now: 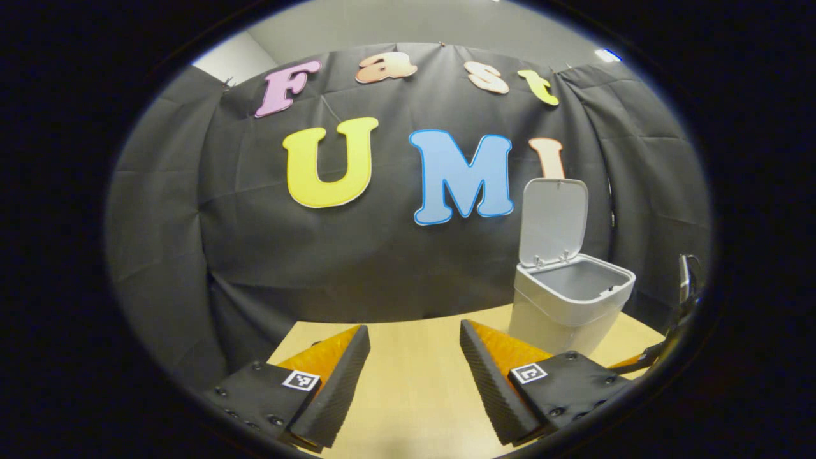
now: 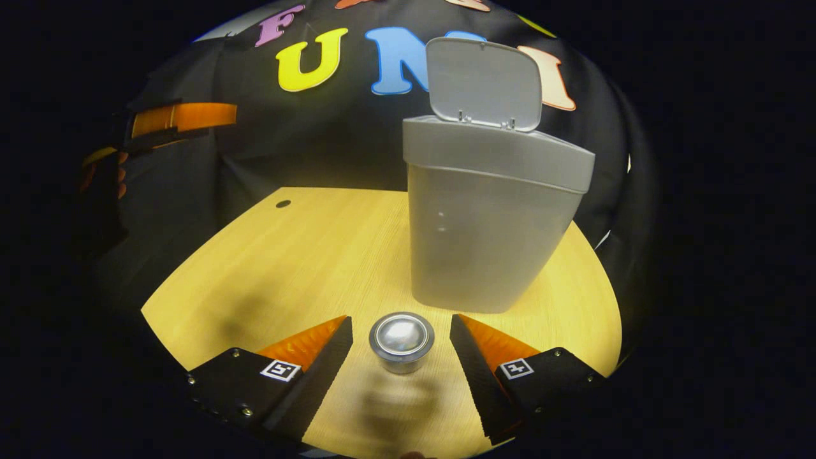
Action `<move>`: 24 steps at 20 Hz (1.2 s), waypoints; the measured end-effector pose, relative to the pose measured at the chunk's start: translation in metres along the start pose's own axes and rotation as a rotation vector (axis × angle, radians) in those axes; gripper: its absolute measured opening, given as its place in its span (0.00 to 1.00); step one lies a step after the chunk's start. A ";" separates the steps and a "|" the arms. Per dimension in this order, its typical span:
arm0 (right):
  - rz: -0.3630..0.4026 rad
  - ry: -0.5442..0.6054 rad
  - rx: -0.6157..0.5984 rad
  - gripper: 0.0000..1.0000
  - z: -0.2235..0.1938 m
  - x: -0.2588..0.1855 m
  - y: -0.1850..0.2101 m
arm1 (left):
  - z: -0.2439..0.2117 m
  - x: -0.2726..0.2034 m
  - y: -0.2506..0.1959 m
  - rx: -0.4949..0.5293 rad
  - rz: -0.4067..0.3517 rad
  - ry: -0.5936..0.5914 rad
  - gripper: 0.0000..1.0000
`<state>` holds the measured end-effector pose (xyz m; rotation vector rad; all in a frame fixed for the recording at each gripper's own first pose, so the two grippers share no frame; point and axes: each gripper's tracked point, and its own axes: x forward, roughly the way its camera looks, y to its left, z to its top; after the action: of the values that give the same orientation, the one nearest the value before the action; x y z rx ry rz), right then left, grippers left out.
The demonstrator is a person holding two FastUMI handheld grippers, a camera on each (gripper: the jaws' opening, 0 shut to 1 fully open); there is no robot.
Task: Press the lid of the desktop garbage bin to open it, pick up the crumpled paper on the desktop and throw it into the bin, then pick up the pop can on the desktop and drop it into the bin, and finally close the garbage bin lid.
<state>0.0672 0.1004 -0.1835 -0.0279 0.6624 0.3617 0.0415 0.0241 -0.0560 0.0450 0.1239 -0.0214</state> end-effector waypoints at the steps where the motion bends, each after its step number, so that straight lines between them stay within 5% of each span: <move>1: 0.001 0.015 -0.003 0.98 -0.004 0.003 0.001 | -0.001 -0.002 0.002 -0.001 0.004 0.003 1.00; 15: 0.034 0.162 0.025 0.97 -0.037 0.042 -0.003 | -0.014 -0.004 0.012 -0.007 0.033 0.039 1.00; 18: 0.050 0.170 0.026 0.85 -0.039 0.040 0.000 | -0.016 -0.004 0.011 -0.005 0.032 0.044 1.00; 21: 0.054 0.161 0.032 0.84 -0.034 0.038 -0.001 | -0.017 -0.003 0.009 -0.001 0.028 0.046 1.00; 22: 0.055 0.150 0.037 0.83 -0.031 0.035 -0.001 | -0.017 -0.002 0.008 -0.001 0.027 0.046 0.93; 24: 0.058 0.130 0.044 0.83 -0.024 0.028 -0.001 | -0.017 -0.002 0.007 -0.001 0.024 0.047 1.00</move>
<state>0.0738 0.1052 -0.2194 0.0095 0.8013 0.4033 0.0374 0.0323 -0.0725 0.0459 0.1702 0.0040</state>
